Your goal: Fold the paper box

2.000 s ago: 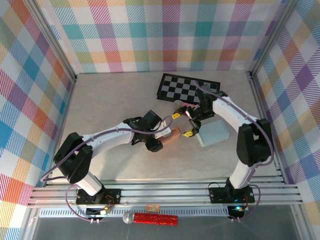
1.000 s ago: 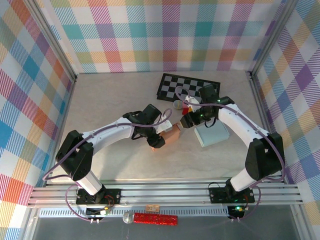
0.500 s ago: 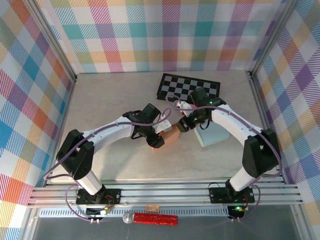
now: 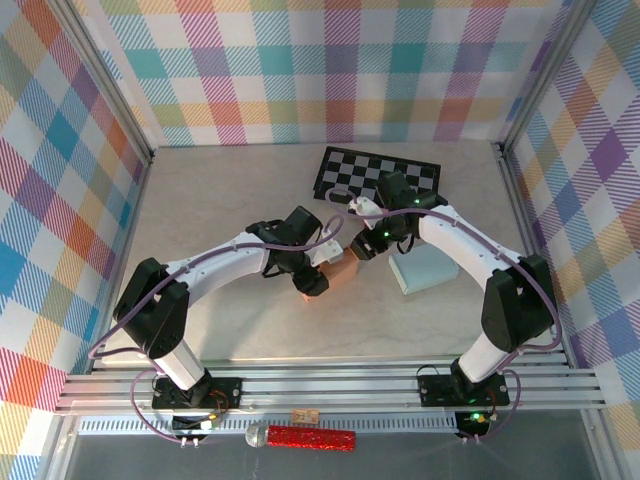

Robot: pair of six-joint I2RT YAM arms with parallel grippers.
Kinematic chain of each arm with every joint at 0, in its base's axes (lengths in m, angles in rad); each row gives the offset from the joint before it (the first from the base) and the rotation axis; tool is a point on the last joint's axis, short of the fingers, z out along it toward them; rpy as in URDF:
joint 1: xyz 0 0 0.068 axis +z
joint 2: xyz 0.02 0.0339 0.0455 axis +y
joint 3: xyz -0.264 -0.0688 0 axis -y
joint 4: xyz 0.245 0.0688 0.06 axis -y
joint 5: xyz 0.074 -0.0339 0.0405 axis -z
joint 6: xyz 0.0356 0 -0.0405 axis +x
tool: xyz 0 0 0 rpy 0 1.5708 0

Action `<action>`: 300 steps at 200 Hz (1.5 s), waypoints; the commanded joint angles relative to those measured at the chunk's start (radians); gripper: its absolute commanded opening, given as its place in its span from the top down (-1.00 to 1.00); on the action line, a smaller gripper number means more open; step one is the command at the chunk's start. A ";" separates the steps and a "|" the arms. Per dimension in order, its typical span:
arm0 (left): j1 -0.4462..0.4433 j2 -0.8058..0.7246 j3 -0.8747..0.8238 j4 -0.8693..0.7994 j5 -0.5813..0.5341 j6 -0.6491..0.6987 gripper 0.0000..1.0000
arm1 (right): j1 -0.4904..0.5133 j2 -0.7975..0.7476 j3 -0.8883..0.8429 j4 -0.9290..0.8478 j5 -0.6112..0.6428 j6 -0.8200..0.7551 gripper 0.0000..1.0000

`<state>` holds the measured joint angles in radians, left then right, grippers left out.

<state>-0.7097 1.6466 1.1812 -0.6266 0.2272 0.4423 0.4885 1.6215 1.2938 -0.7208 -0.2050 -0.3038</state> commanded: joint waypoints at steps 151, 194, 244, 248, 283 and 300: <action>0.031 0.021 0.047 -0.033 0.017 0.045 -0.09 | 0.014 0.053 0.061 -0.004 -0.123 -0.029 0.41; 0.032 0.028 0.059 -0.039 0.011 0.045 -0.06 | 0.019 0.038 0.047 -0.013 -0.101 -0.023 0.56; 0.032 0.030 0.061 -0.041 0.006 0.045 -0.06 | 0.024 0.028 0.031 -0.008 -0.065 -0.015 0.65; 0.032 0.030 0.061 -0.041 0.006 0.045 -0.06 | 0.025 0.027 0.031 -0.008 -0.062 -0.014 0.66; 0.032 0.030 0.060 -0.041 0.005 0.043 -0.06 | 0.024 0.020 0.030 -0.009 -0.050 -0.007 0.71; 0.032 0.032 0.060 -0.039 0.003 0.043 -0.06 | 0.027 0.015 0.026 -0.007 -0.042 -0.001 0.60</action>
<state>-0.6846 1.6676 1.2144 -0.6350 0.2241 0.4686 0.5056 1.6634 1.3243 -0.7189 -0.2569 -0.3180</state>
